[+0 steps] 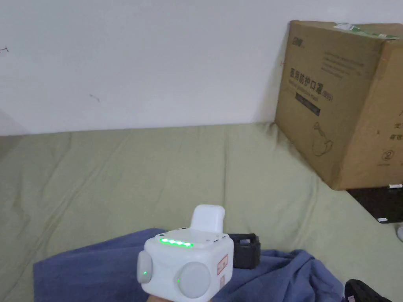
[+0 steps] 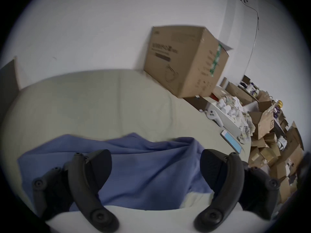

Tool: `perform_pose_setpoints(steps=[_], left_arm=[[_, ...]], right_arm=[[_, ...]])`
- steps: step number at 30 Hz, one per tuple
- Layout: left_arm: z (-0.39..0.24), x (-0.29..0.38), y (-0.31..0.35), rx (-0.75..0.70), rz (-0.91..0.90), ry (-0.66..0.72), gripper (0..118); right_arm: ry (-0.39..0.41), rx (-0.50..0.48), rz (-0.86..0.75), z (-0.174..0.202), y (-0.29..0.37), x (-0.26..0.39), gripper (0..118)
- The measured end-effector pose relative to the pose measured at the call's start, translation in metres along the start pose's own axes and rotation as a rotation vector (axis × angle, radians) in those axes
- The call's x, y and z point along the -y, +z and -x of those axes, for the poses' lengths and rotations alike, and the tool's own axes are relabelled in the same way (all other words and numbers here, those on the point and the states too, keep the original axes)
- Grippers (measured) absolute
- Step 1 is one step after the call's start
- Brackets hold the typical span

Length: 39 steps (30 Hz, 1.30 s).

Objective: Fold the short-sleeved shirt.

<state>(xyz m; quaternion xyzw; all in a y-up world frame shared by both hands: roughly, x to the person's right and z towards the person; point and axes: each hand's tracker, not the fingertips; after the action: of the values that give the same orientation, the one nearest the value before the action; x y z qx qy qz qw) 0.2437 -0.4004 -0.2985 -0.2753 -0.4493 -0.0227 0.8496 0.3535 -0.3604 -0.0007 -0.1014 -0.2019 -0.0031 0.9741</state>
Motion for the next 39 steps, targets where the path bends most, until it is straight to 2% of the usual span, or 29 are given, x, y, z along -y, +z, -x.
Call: perform_pose_setpoints(steps=[1, 2, 4, 7, 11, 13, 16, 20, 22, 23, 25, 26, 28, 29, 30, 34, 36, 38, 39], left_arm=[[0.013, -0.003, 0.027, -0.034, -0.05, -0.015, 94], [0.023, -0.002, 0.047, -0.059, -0.078, -0.024, 69], [0.043, 0.008, 0.1, -0.19, -0.179, -0.03, 5], [0.066, 0.03, 0.17, -0.246, -0.255, -0.017, 1], [0.09, 0.064, 0.237, -0.422, -0.349, 0.019, 0], [0.115, 0.072, 0.245, -0.416, -0.283, 0.086, 0], [0.153, 0.08, 0.238, -0.455, -0.205, 0.099, 0], [0.227, 0.072, 0.193, -0.393, -0.167, 0.234, 0], [0.273, 0.058, 0.158, -0.403, -0.085, 0.246, 0], [0.294, 0.055, 0.142, -0.379, -0.054, 0.276, 4], [0.319, 0.045, 0.104, -0.431, 0.038, 0.3, 26], [0.333, 0.044, 0.089, -0.443, 0.087, 0.284, 26], [0.354, 0.051, 0.066, -0.474, 0.176, 0.319, 93], [0.361, 0.053, 0.055, -0.462, 0.164, 0.318, 94], [0.368, 0.056, 0.044, -0.484, 0.198, 0.313, 89], [0.389, 0.077, 0.014, -0.492, 0.295, 0.385, 92], [0.373, 0.074, 0.014, -0.543, 0.252, 0.257, 93], [0.346, 0.073, 0.02, -0.563, 0.227, 0.169, 75], [0.334, 0.073, 0.021, -0.551, 0.215, 0.123, 58]], right_arm=[[-0.001, -0.014, -0.005, 0.003, -0.003, 0.001, 0], [0.003, -0.027, -0.011, 0.006, -0.007, 0.002, 0], [0.01, -0.037, -0.007, 0.017, -0.018, 0.005, 0], [-0.006, -0.064, -0.004, 0.029, -0.031, 0.007, 0], [0.013, -0.09, 0.006, 0.044, -0.038, 0.008, 0], [0.03, -0.103, 0.016, 0.051, -0.043, 0.007, 0], [0.058, -0.116, 0.025, 0.061, -0.053, 0.006, 0], [0.086, -0.136, 0.04, 0.073, -0.072, 0.004, 0], [0.107, -0.146, 0.055, 0.079, -0.085, 0.006, 0], [0.112, -0.151, 0.064, 0.082, -0.091, 0.008, 0], [0.125, -0.159, 0.083, 0.088, -0.104, 0.011, 0], [0.129, -0.161, 0.09, 0.09, -0.11, 0.013, 0], [0.129, -0.168, 0.103, 0.095, -0.121, 0.016, 0], [0.127, -0.173, 0.109, 0.097, -0.125, 0.017, 0], [0.124, -0.179, 0.115, 0.099, -0.13, 0.02, 0], [0.1, -0.209, 0.14, 0.105, -0.14, 0.026, 0], [0.105, -0.213, 0.151, 0.106, -0.142, 0.03, 0], [0.117, -0.206, 0.16, 0.106, -0.144, 0.033, 0], [0.115, -0.203, 0.164, 0.104, -0.144, 0.034, 0]])
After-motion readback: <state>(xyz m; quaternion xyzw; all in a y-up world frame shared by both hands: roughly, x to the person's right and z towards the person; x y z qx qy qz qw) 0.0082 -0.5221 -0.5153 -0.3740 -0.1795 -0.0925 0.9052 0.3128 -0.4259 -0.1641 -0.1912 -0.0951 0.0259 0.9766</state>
